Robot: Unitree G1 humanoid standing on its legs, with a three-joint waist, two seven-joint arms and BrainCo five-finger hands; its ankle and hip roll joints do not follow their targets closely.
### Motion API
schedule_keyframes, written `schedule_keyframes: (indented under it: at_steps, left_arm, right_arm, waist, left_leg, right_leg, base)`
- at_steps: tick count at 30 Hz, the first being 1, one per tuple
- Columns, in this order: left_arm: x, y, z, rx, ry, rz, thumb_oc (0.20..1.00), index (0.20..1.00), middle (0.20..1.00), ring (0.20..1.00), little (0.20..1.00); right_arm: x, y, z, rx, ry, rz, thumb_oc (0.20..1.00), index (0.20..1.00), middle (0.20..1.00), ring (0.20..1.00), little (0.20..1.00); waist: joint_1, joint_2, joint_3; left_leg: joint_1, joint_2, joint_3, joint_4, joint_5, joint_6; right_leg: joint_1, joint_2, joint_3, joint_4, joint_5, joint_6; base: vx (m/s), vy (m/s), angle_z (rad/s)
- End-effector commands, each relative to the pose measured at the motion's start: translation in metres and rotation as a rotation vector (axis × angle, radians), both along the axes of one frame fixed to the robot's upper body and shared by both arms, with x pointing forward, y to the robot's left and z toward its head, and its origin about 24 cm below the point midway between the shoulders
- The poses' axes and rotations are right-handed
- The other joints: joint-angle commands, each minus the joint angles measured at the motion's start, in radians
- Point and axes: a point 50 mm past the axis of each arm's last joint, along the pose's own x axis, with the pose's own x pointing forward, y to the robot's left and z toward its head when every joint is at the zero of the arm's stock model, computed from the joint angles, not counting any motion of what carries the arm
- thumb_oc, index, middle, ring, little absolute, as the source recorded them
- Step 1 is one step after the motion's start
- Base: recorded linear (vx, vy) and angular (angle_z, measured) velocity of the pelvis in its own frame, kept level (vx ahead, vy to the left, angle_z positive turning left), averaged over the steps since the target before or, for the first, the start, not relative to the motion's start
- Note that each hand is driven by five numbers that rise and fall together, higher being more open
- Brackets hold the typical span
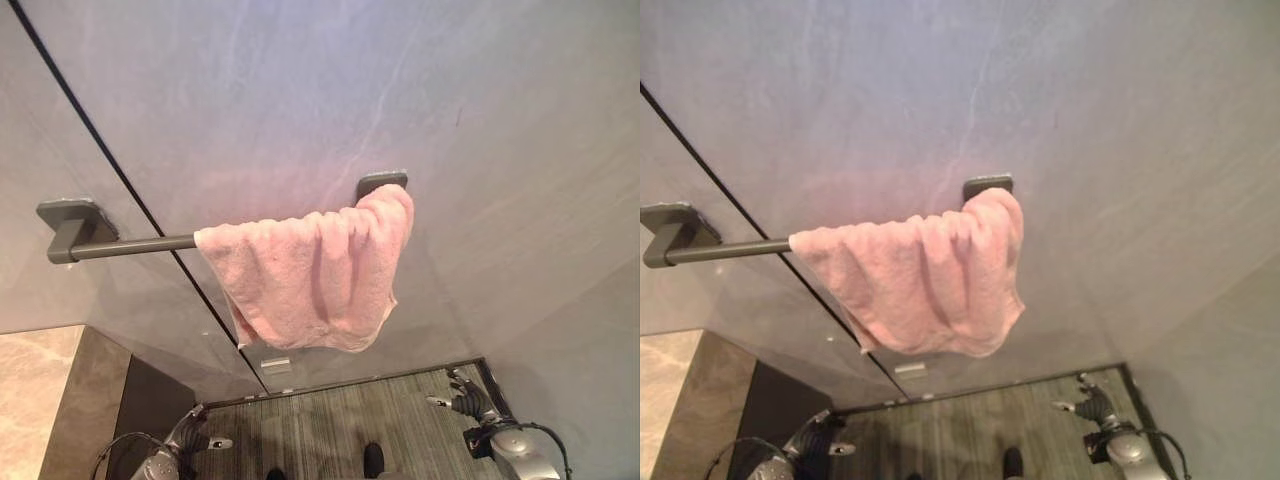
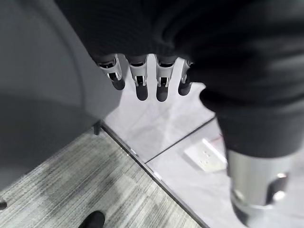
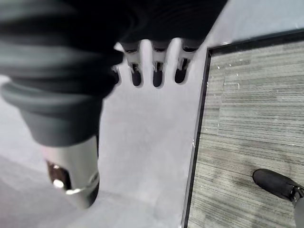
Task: Put brush and paste in cup on sink, flatten towel.
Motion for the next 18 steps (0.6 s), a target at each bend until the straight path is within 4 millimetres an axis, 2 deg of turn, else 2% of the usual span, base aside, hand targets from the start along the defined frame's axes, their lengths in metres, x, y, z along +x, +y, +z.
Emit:
schedule_keyframes:
  at_steps: [1, 3, 4, 5, 6, 7, 11, 14, 15, 16, 17, 18]
  left_arm:
    - [0.010, 0.035, 0.029, 0.077, -0.096, -0.060, 1.000, 1.000, 1.000, 1.000, 1.000]
    - [0.020, 0.038, 0.052, 0.087, -0.174, -0.115, 1.000, 1.000, 1.000, 1.000, 1.000]
    - [0.031, 0.038, 0.075, 0.080, -0.250, -0.169, 1.000, 1.000, 1.000, 1.000, 1.000]
    - [0.030, 0.039, 0.075, 0.079, -0.249, -0.168, 1.000, 1.000, 1.000, 1.000, 1.000]
    - [0.040, 0.038, 0.093, 0.069, -0.321, -0.191, 1.000, 1.000, 1.000, 1.000, 1.000]
    - [0.040, 0.038, 0.093, 0.069, -0.320, -0.190, 1.000, 1.000, 1.000, 1.000, 1.000]
    - [0.057, 0.029, 0.127, 0.009, -0.448, -0.247, 1.000, 1.000, 1.000, 1.000, 1.000]
    - [0.067, 0.021, 0.142, -0.048, -0.522, -0.247, 1.000, 1.000, 1.000, 1.000, 1.000]
    - [0.073, 0.017, 0.144, -0.088, -0.552, -0.232, 1.000, 1.000, 1.000, 1.000, 1.000]
    - [0.074, 0.017, 0.144, -0.088, -0.553, -0.231, 1.000, 1.000, 1.000, 1.000, 1.000]
    - [0.087, 0.004, 0.152, -0.120, -0.609, -0.258, 1.000, 1.000, 1.000, 1.000, 1.000]
    - [0.088, 0.004, 0.152, -0.119, -0.611, -0.258, 1.000, 1.000, 1.000, 1.000, 1.000]
  right_arm:
    - [0.017, -0.017, 0.025, 0.003, -0.131, 0.019, 1.000, 1.000, 1.000, 1.000, 1.000]
    - [0.023, -0.020, 0.039, 0.022, -0.188, 0.037, 1.000, 1.000, 1.000, 1.000, 1.000]
    - [0.030, -0.021, 0.056, 0.016, -0.243, 0.104, 1.000, 1.000, 1.000, 1.000, 1.000]
    - [0.030, -0.021, 0.056, 0.017, -0.242, 0.104, 1.000, 1.000, 1.000, 1.000, 1.000]
    - [0.036, -0.019, 0.068, 0.038, -0.281, 0.135, 1.000, 1.000, 1.000, 1.000, 1.000]
    - [0.036, -0.019, 0.068, 0.039, -0.280, 0.136, 1.000, 1.000, 1.000, 1.000, 1.000]
    - [0.053, -0.007, 0.091, 0.086, -0.356, 0.233, 1.000, 1.000, 1.000, 1.000, 1.000]
    - [0.070, 0.008, 0.105, 0.105, -0.404, 0.307, 1.000, 1.000, 1.000, 1.000, 1.000]
    - [0.081, 0.021, 0.112, 0.113, -0.432, 0.355, 1.000, 1.000, 1.000, 1.000, 1.000]
    - [0.082, 0.021, 0.112, 0.113, -0.433, 0.356, 1.000, 1.000, 1.000, 1.000, 1.000]
    - [0.098, 0.039, 0.124, 0.098, -0.476, 0.418, 1.000, 1.000, 1.000, 1.000, 1.000]
    - [0.099, 0.039, 0.124, 0.098, -0.477, 0.418, 1.000, 1.000, 1.000, 1.000, 1.000]
  waist:
    - [0.020, -0.012, -0.001]
    - [0.025, -0.014, 0.001]
    - [0.031, -0.017, 0.002]
    - [0.029, -0.018, 0.002]
    - [0.035, -0.021, 0.003]
    - [0.034, -0.021, 0.002]
    - [0.048, -0.028, 0.001]
    - [0.060, -0.036, 0.002]
    - [0.067, -0.041, 0.004]
    - [0.066, -0.041, 0.005]
    - [0.074, -0.050, 0.010]
    - [0.074, -0.050, 0.011]
  left_leg:
    - [-0.029, -0.004, -0.038, 0.010, 0.031, -0.014]
    - [-0.033, -0.004, -0.044, 0.010, 0.034, -0.016]
    - [-0.039, -0.006, -0.049, 0.010, 0.035, -0.019]
    - [-0.039, -0.006, -0.049, 0.010, 0.035, -0.019]
    - [-0.043, -0.007, -0.052, 0.010, 0.036, -0.020]
    - [-0.044, -0.007, -0.053, 0.010, 0.036, -0.020]
    - [-0.051, -0.008, -0.055, 0.010, 0.038, -0.021]
    - [-0.056, -0.007, -0.057, 0.010, 0.041, -0.021]
    - [-0.059, -0.007, -0.059, 0.010, 0.042, -0.021]
    - [-0.059, -0.008, -0.059, 0.010, 0.042, -0.021]
    - [-0.068, -0.006, -0.058, 0.010, 0.045, -0.021]
    - [-0.068, -0.006, -0.058, 0.010, 0.045, -0.021]
  right_leg:
    - [-0.001, -0.040, 0.028, 0.075, -0.013, 0.072]
    - [0.001, -0.046, 0.014, 0.069, -0.008, 0.077]
    - [0.005, -0.052, 0.004, 0.058, -0.002, 0.081]
    - [0.006, -0.052, 0.003, 0.058, -0.002, 0.082]
    - [0.006, -0.058, -0.005, 0.050, 0.005, 0.085]
    - [0.007, -0.058, -0.006, 0.049, 0.006, 0.085]
    - [0.006, -0.065, -0.013, 0.033, 0.020, 0.089]
    - [0.005, -0.069, -0.015, 0.025, 0.028, 0.090]
    - [0.003, -0.070, -0.015, 0.023, 0.033, 0.089]
    - [0.004, -0.070, -0.015, 0.023, 0.033, 0.089]
    - [-0.004, -0.070, -0.012, 0.018, 0.042, 0.088]
    - [-0.004, -0.070, -0.012, 0.018, 0.042, 0.088]
  base:
    - [-0.01, 0.007, 0.39]
    - [-0.04, 0.005, 0.22]
    - [-0.03, 0.000, 0.02]
    - [-0.05, 0.001, 0.03]
    - [-0.03, -0.001, 0.03]
    - [-0.04, 0.000, 0.06]
    - [-0.04, 0.003, 0.14]
    - [-0.04, -0.004, 0.03]
    - [-0.04, -0.001, -0.01]
    - [-0.08, 0.001, 0.00]
    - [-0.05, 0.000, 0.02]
    - [-0.07, -0.003, 0.03]
